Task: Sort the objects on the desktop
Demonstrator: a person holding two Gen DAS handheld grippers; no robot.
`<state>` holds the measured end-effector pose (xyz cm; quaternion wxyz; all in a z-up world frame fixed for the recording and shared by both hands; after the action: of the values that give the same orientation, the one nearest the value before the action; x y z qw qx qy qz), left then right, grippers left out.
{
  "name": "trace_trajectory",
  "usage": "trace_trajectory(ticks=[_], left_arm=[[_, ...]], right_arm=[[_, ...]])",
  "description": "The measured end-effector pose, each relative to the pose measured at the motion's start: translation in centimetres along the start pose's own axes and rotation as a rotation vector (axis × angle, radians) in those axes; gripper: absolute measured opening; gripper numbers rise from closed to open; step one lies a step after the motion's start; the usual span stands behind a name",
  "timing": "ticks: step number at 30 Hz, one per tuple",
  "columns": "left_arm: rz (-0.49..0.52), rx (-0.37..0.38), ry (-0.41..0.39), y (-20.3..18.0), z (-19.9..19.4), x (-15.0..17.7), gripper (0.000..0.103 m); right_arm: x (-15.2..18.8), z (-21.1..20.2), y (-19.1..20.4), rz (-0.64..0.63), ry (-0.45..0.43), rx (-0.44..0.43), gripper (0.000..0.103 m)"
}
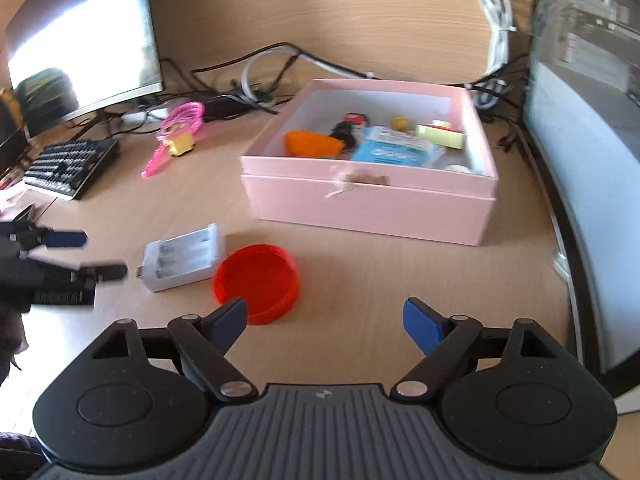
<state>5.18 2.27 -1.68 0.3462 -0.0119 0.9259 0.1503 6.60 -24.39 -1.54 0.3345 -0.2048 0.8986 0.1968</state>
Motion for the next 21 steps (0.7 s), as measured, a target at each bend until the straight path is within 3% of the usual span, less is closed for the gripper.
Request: trace_trajectory(ticks=[3, 4, 8, 12, 15, 18, 21], left_arm=[[-0.09, 0.118, 0.014, 0.7, -0.9, -0.5, 0.097], [-0.097, 0.167, 0.019, 0.2, -1.3, -0.6, 0.097], [-0.032, 0.24, 0.023, -3.5, -1.8, -0.5, 0.097], [0.06, 0.153, 0.007, -5.6, -0.5, -0.4, 0.097], [0.087, 0.046, -0.022, -4.3, 0.4, -0.8, 0.097], [0.053, -0.049, -0.025, -1.4, 1.2, -1.0, 0.097], [-0.01, -0.056, -0.003, 1.1, 1.2, -0.8, 0.097]], right_arm=[[0.1, 0.3, 1.2, -0.03, -0.005, -0.013, 0.087], [0.2, 0.3, 1.5, -0.038, -0.008, -0.015, 0.087], [1.0, 0.3, 2.1, -0.074, -0.014, 0.011, 0.087], [1.7, 0.0, 1.9, -0.085, -0.008, 0.044, 0.087], [1.9, -0.2, 1.6, -0.078, -0.006, 0.058, 0.087], [1.8, -0.1, 1.8, -0.084, -0.004, 0.056, 0.089], [1.0, 0.8, 2.9, -0.129, -0.015, 0.032, 0.094]])
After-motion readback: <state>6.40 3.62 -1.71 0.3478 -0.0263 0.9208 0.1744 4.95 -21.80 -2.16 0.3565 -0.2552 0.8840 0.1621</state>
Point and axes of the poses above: each gripper's, at about its wrist camera, not at the fingertips, and z roughly the way its jaws point, y to its left, x to its underside, the point moved 8 cm from there along z, roughly the way its jaws point, and after that the axes turned 8 degrees about -x, right-handed, at the moved point
